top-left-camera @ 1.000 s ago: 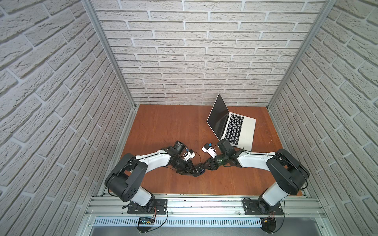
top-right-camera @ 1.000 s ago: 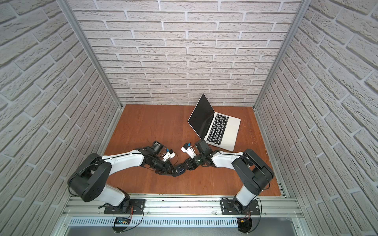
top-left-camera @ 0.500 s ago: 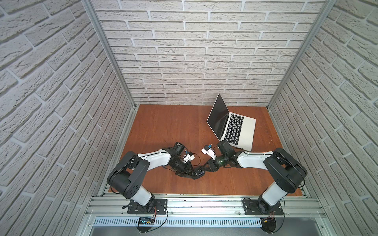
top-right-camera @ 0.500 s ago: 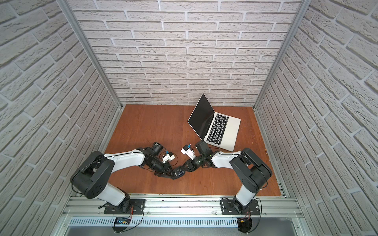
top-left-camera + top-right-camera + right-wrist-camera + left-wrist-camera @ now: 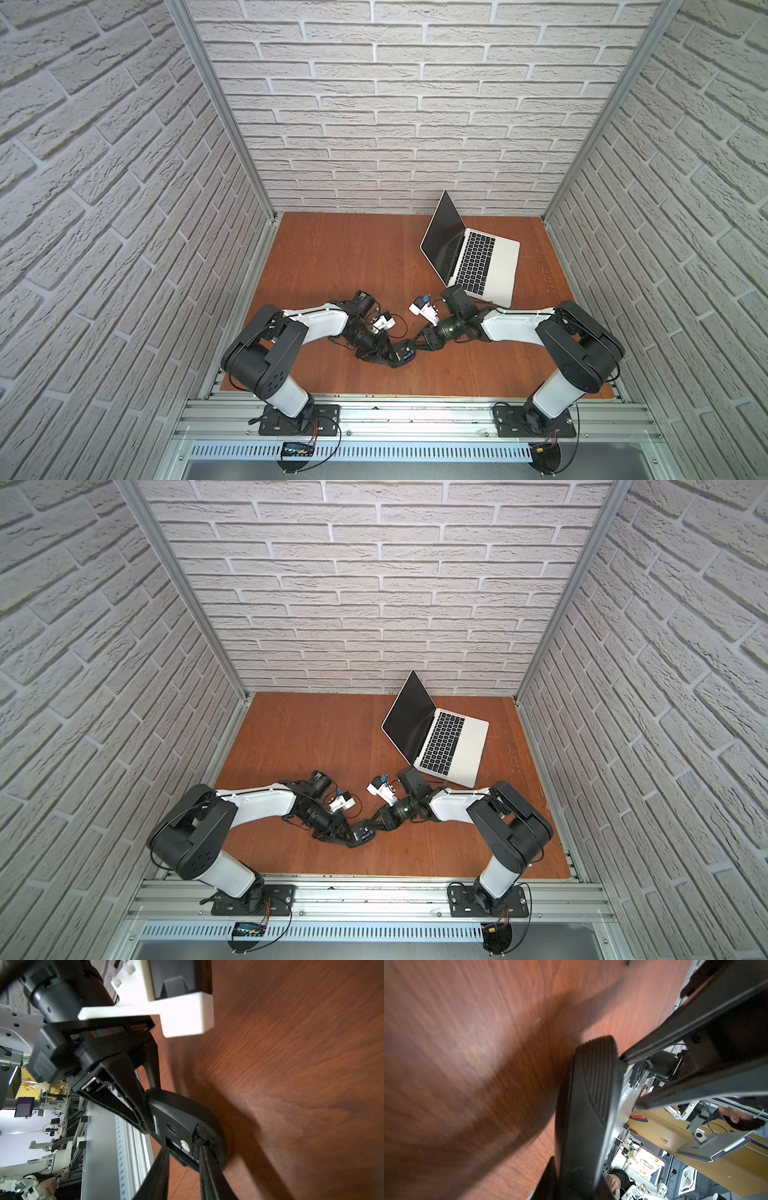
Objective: Insert the wireless mouse receiver into the laptop
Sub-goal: Place the mouse at the center of the board.
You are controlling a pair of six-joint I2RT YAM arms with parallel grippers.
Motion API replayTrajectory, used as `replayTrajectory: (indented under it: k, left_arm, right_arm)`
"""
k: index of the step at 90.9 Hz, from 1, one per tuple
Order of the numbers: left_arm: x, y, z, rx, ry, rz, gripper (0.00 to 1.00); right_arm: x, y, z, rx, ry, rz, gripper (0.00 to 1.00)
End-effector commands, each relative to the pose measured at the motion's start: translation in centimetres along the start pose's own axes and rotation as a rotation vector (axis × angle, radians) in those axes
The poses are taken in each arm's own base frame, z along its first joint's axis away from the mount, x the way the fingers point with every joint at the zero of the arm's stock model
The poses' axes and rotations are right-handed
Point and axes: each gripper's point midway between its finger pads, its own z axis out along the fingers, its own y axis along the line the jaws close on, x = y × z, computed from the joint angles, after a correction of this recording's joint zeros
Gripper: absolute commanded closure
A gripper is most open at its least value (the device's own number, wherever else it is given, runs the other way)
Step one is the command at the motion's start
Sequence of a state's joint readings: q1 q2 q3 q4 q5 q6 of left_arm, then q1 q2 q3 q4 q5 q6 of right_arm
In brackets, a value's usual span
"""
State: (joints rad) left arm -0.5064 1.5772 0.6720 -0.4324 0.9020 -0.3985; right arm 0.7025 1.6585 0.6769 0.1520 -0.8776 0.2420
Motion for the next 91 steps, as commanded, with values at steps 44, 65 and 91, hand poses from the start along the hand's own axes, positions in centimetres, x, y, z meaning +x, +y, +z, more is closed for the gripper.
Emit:
replayTrajectory:
  k: [44, 65, 91]
  left_arm:
    - [-3.1, 0.8, -1.0, -0.117, -0.112, 0.073, 0.95]
    - [-4.2, 1.5, -1.8, -0.179, -0.176, 0.058, 0.51]
    - [-7.3, 0.8, -5.5, -0.333, -0.383, 0.136, 0.14]
  right_arm:
    - [-4.3, -0.9, -8.8, 0.406, -0.305, -0.054, 0.47]
    - [-7.3, -6.6, -21.1, 0.788, -0.651, 0.209, 0.18]
    - [-10.1, -14.8, -32.9, 1.022, -0.845, 0.458, 0.03]
